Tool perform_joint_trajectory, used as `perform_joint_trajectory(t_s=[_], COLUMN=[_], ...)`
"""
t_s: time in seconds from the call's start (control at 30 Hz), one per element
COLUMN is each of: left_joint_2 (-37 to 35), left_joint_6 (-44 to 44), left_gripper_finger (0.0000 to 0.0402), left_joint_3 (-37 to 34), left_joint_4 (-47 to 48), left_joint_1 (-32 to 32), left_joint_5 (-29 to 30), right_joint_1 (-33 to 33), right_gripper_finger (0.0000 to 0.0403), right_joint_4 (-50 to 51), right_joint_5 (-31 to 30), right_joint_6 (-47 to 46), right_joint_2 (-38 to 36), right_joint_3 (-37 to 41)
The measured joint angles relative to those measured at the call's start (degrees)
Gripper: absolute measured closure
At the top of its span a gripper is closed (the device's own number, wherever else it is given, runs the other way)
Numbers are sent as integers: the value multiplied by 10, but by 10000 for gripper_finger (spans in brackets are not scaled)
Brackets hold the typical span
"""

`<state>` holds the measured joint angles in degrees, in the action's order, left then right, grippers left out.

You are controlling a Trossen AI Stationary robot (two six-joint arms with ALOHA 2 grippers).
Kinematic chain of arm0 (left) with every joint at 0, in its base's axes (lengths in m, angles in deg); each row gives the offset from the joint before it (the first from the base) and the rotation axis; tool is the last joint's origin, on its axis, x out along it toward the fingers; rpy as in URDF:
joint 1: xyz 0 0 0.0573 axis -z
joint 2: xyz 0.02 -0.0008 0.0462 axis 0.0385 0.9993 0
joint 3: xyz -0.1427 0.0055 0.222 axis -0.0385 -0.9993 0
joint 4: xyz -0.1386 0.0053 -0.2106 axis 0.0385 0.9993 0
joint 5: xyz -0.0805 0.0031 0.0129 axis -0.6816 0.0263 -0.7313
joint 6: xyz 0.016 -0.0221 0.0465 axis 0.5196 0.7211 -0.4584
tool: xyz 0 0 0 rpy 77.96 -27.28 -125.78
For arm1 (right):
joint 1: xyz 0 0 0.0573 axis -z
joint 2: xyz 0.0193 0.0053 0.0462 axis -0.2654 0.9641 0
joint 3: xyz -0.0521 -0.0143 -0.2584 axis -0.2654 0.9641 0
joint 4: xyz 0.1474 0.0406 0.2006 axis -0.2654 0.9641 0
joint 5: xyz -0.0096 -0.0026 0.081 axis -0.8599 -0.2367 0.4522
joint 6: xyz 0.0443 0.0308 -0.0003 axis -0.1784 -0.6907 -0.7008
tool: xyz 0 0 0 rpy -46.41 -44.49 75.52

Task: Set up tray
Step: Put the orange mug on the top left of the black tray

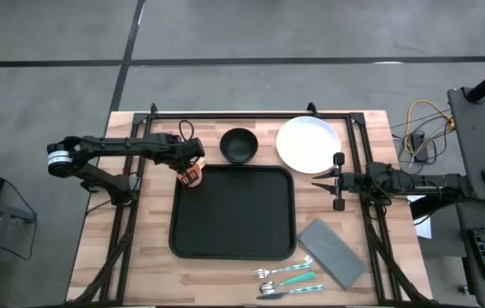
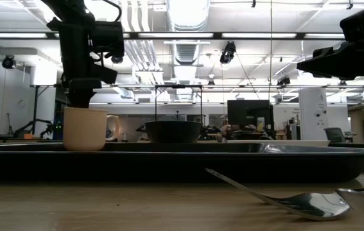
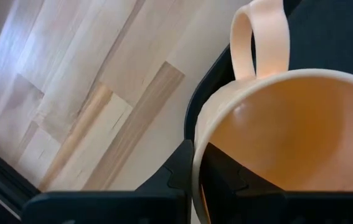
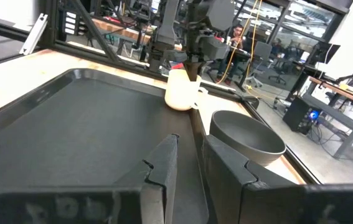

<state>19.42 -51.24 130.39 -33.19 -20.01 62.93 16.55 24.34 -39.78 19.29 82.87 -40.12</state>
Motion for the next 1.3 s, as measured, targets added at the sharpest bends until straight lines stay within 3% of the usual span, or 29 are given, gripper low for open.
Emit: perform_joint_trajectory(t_s=[1.3], left_joint_2=[0], left_joint_6=[-24], left_gripper_finger=[393], left_joint_3=[0], left_joint_4=[-2], left_joint_1=[0], left_joint_5=[3], right_joint_1=[0], right_gripper_finger=[335], right_joint_4=[0], right_joint_5=[0], right_joint_6=[0], right_joint_2=[0], right_joint_3=[0])
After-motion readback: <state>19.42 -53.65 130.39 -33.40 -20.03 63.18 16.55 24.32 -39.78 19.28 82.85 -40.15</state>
